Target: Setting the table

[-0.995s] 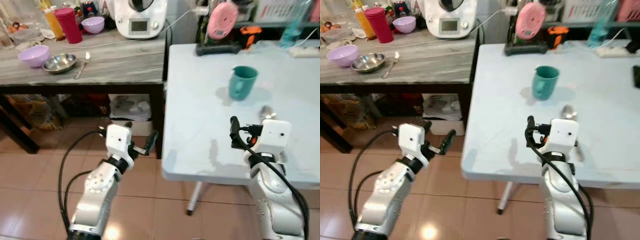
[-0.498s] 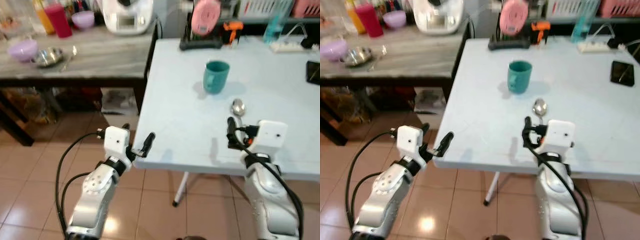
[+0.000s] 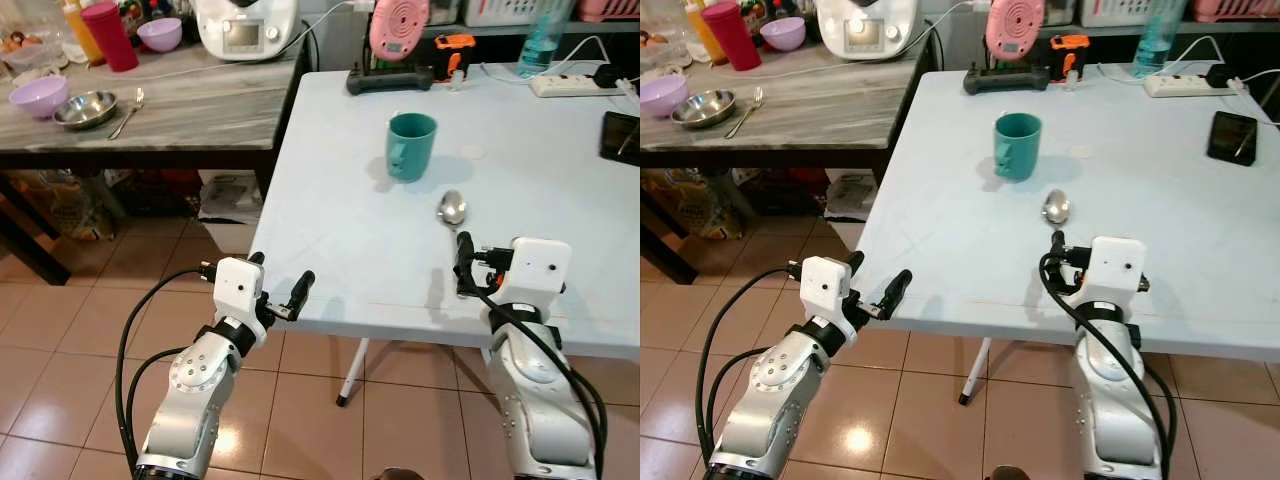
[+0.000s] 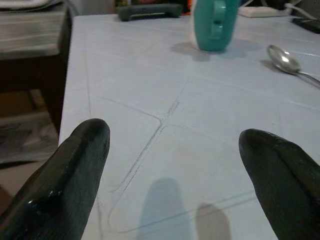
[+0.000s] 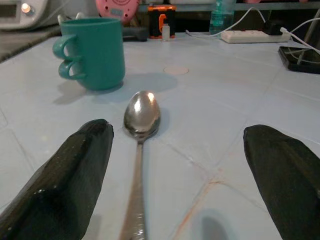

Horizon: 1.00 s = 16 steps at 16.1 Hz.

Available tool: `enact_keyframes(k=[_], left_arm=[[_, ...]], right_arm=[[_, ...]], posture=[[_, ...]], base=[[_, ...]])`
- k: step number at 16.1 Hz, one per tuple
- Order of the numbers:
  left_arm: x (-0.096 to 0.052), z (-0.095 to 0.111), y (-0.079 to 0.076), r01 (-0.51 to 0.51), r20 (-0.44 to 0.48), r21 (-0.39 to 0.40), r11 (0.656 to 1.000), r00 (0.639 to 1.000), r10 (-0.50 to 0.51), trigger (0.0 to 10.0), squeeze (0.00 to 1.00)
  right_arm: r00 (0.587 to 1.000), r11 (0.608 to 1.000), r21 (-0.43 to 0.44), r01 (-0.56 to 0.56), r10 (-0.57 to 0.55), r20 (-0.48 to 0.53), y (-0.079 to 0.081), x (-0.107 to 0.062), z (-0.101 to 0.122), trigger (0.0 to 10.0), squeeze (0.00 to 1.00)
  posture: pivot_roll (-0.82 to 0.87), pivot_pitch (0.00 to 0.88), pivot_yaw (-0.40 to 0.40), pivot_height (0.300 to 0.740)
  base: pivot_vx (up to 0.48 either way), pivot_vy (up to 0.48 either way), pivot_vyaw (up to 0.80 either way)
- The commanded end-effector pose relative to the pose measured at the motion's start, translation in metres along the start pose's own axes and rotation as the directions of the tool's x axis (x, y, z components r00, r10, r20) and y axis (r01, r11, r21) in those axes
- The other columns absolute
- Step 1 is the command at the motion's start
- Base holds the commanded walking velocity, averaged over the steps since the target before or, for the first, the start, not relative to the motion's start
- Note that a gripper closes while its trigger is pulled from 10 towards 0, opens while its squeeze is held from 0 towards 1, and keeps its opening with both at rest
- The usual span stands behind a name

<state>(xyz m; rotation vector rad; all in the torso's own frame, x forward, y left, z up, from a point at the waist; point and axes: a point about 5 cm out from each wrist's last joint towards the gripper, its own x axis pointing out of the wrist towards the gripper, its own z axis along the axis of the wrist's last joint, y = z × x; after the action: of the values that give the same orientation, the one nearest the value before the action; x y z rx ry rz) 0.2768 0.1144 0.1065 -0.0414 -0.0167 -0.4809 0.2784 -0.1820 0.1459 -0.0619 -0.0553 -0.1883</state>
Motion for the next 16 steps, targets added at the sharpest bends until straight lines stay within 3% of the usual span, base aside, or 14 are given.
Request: enact_keyframes(k=[1,2,6,9,16], left_arm=[[-0.002,-0.002,0.002,0.029,-0.006,0.012,1.0,1.0,-0.029,10.0,0.0],[-0.002,-0.002,-0.002,0.081,-0.008,0.015,0.997,0.997,-0.08,10.0,0.0],[-0.006,-0.005,-0.006,0.173,-0.04,0.048,0.984,0.984,-0.172,10.0,0.0],[-0.007,-0.004,-0.012,0.276,-0.03,0.036,0.96,0.961,-0.275,10.0,0.0],[-0.005,-0.002,-0.012,0.306,-0.016,0.054,0.951,0.952,-0.305,10.0,0.0]], right_arm=[[1.0,1.0,-0.03,-0.002,0.002,-0.014,0.003,0.002,-0.003,10.0,0.0],[0.999,1.0,0.003,-0.023,0.023,-0.03,0.004,0.001,-0.008,10.0,0.0],[0.997,0.998,-0.056,-0.039,0.036,-0.063,0.002,0.004,-0.014,10.0,0.0],[0.993,0.999,0.014,-0.048,0.049,-0.105,-0.006,0.008,-0.02,10.0,0.0],[0.988,0.995,0.069,-0.076,0.084,-0.13,-0.015,0.033,-0.017,10.0,0.0]], posture=[[-0.31,0.118,0.093,0.74],[-0.31,0.121,0.091,0.74],[-0.31,0.126,0.095,0.74],[-0.31,0.135,0.1,0.74],[-0.31,0.139,0.107,0.74]], base=[[0.0,0.0,0.0],[0.0,0.0,0.0],[0.0,0.0,0.0],[0.0,0.0,0.0],[0.0,0.0,0.0]])
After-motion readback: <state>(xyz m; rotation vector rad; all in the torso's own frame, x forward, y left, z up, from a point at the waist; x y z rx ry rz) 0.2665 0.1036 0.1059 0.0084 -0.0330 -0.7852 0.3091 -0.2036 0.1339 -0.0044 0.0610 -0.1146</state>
